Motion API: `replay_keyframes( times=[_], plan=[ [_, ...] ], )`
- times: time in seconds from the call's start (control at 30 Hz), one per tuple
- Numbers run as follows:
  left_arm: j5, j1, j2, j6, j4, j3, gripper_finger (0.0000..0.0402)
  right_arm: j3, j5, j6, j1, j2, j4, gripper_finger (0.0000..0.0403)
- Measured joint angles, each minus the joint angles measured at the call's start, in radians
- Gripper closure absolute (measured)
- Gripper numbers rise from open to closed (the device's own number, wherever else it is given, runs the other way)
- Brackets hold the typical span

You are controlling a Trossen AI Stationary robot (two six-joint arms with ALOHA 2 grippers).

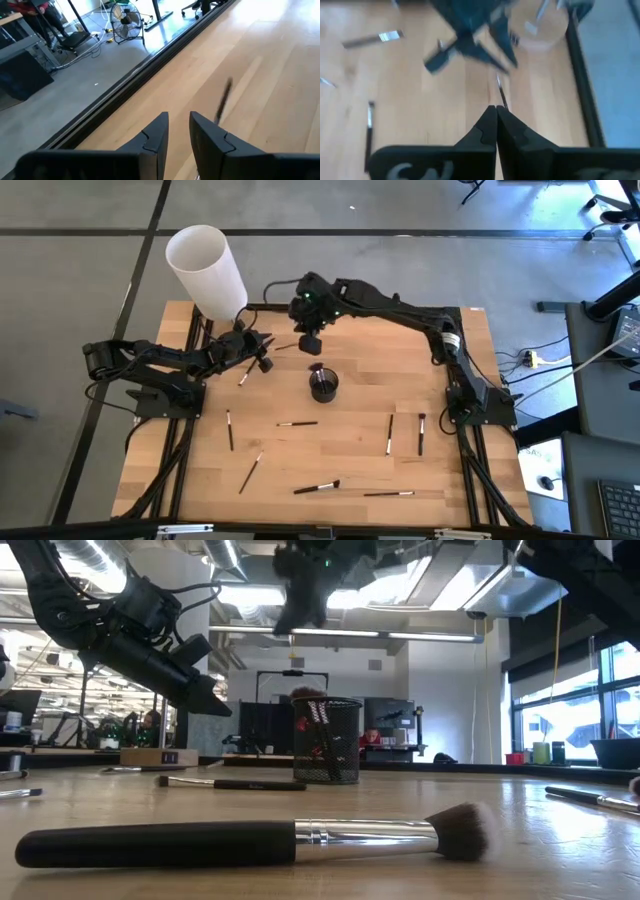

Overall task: Pick & Place Makeup Brushes
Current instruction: Put the eyeshadow brush into the makeup brush holder

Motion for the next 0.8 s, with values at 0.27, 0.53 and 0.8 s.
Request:
replay_keyframes(
  times=[0.27,0.53,0.8],
  plan=[
    [0.064,0.003,0.000,-0.011,-0.051,0.003,0.0326,0.000,0.075,0.003,0.028,0.011,-0.042,0.0398],
    [0.126,0.111,0.028,-0.032,-0.348,0.131,0.0295,0.003,0.077,0.043,0.025,-0.036,-0.117,0.0396],
    [0.330,0.186,0.162,-0.028,-0.547,0.260,0.0267,-0.023,0.006,0.079,0.026,-0.035,-0.169,0.0395]
  ],
)
